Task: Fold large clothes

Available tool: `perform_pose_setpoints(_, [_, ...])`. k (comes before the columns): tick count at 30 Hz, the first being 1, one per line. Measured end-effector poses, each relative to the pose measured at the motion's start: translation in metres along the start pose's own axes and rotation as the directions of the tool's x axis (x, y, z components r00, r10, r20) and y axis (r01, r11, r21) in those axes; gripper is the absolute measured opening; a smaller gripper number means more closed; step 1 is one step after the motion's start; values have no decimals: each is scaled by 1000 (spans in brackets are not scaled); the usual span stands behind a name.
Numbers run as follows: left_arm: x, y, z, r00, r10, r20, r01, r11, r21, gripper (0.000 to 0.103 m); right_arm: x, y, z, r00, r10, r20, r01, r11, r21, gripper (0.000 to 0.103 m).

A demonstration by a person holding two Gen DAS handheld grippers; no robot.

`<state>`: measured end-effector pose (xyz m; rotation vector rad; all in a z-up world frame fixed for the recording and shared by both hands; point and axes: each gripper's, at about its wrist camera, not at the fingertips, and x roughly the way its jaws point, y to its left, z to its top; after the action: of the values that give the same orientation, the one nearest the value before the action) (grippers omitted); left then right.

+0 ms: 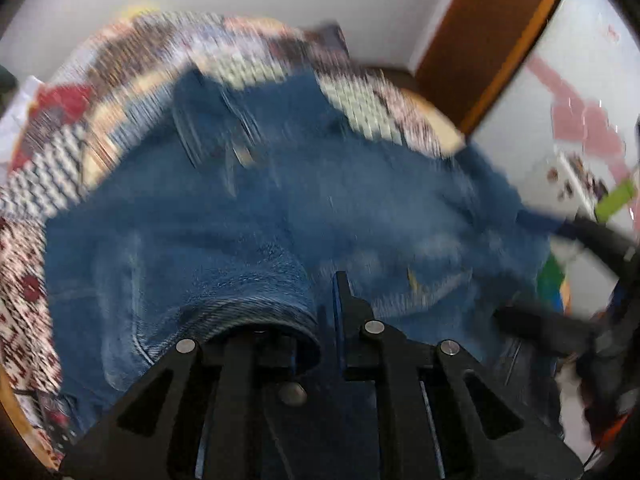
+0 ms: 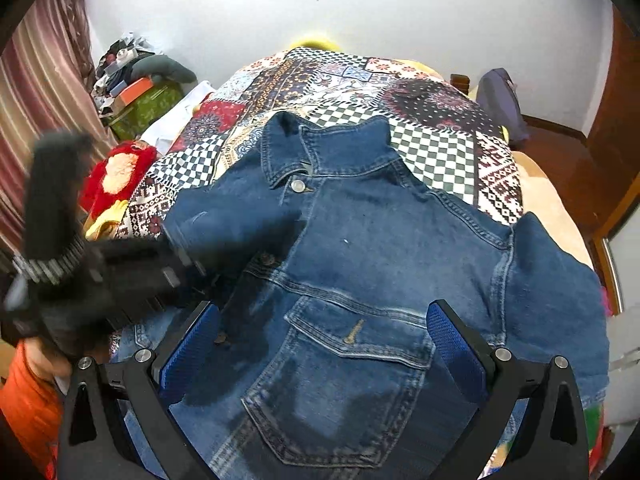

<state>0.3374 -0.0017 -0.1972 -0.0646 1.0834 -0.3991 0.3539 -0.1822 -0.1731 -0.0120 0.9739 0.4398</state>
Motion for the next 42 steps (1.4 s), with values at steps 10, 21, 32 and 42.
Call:
perform_pose_setpoints(10, [-23,-6,-41,1000,12,-28,-12,1000,16,59,-4,6,4,1000,4,0,-4,1000,-8,103])
perform_pose_setpoints(21, [-113,79,-77,949,277,154,-263,959,-107,87,14,90,28,997,74,-25,-77,975,-207,103])
perform_pose_setpoints(32, [-84,166,-113,952,301,48,-276,918,-285,87,117,159,14,959,53,-277,-152,926,-346,103])
perform_pose_setpoints(42, [-32,202,-115,964,260,-49,-261,905,-338,87,163,169,4,946,-38,-321,-125,873,-472,84])
